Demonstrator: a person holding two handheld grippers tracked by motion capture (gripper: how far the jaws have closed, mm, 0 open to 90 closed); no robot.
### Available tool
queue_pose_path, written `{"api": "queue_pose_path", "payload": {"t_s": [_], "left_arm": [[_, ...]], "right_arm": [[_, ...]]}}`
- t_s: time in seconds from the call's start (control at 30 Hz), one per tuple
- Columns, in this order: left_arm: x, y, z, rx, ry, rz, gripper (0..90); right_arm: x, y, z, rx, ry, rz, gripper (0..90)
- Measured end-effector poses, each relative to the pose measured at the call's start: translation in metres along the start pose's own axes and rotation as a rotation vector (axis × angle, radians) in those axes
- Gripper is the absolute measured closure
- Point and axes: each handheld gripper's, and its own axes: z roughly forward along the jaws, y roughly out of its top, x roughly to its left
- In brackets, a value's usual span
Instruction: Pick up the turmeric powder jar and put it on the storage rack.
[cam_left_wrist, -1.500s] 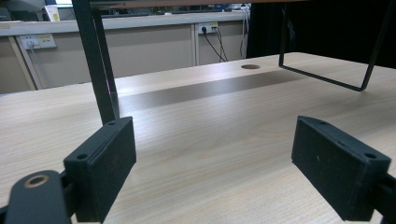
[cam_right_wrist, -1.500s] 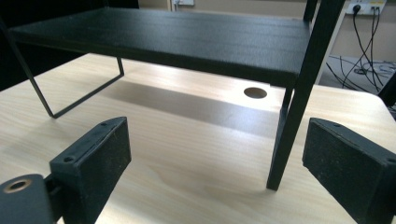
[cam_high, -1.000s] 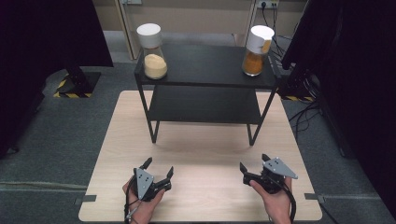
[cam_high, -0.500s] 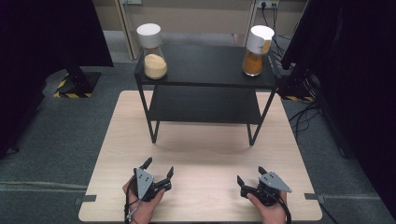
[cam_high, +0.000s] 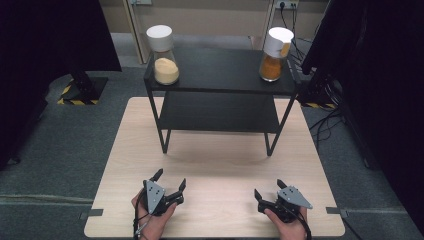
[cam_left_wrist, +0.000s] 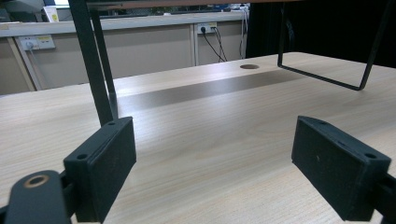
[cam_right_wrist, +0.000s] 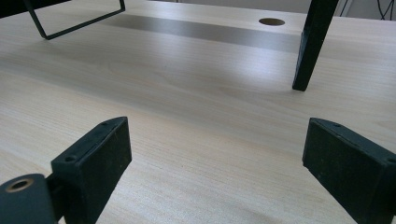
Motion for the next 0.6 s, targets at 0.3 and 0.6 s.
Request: {"api": "queue_pose_path", "payload": {"t_s": [0.3,0.6], "left_arm": [[0.0004,0.0005,0.0002,0.002,0.001,-0.002,13.4],[-0.0002,0.0006,0.0003,0.003,0.002,0.000,13.4]], "right_arm": [[-0.0011,0.0007,0.0002,0.004,0.003,0.004,8.2],[-0.0008,0.0010,0.0003,0.006,0.004,0.001,8.3]]}}
